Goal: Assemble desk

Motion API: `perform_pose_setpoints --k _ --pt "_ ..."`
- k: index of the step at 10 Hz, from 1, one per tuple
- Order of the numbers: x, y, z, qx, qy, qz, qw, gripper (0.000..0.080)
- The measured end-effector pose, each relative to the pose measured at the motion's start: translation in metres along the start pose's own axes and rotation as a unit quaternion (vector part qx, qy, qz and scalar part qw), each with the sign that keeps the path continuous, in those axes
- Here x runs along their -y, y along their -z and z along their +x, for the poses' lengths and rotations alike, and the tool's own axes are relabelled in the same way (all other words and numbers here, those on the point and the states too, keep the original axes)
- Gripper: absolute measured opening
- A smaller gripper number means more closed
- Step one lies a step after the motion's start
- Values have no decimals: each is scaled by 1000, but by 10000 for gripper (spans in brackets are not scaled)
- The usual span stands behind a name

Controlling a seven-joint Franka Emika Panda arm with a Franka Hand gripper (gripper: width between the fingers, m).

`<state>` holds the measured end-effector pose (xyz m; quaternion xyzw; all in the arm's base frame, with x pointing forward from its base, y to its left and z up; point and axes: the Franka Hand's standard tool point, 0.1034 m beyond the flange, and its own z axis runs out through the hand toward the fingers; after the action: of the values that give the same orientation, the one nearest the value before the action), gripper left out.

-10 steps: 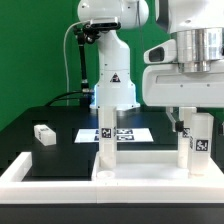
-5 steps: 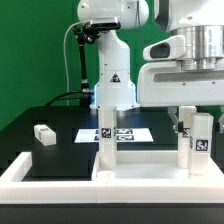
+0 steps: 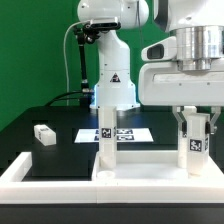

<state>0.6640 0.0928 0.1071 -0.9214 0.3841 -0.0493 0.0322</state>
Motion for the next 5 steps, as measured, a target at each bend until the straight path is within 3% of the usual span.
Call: perform_pose_setpoints --k 2,3,4,5 --pt "0 -1 -3 9 -249 3 968 288" --pt "1 -1 -5 17 -337 16 941 292" --pt "-1 -1 -5 23 -388 25 921 292" --pt "-2 -1 -5 23 -401 27 915 292"
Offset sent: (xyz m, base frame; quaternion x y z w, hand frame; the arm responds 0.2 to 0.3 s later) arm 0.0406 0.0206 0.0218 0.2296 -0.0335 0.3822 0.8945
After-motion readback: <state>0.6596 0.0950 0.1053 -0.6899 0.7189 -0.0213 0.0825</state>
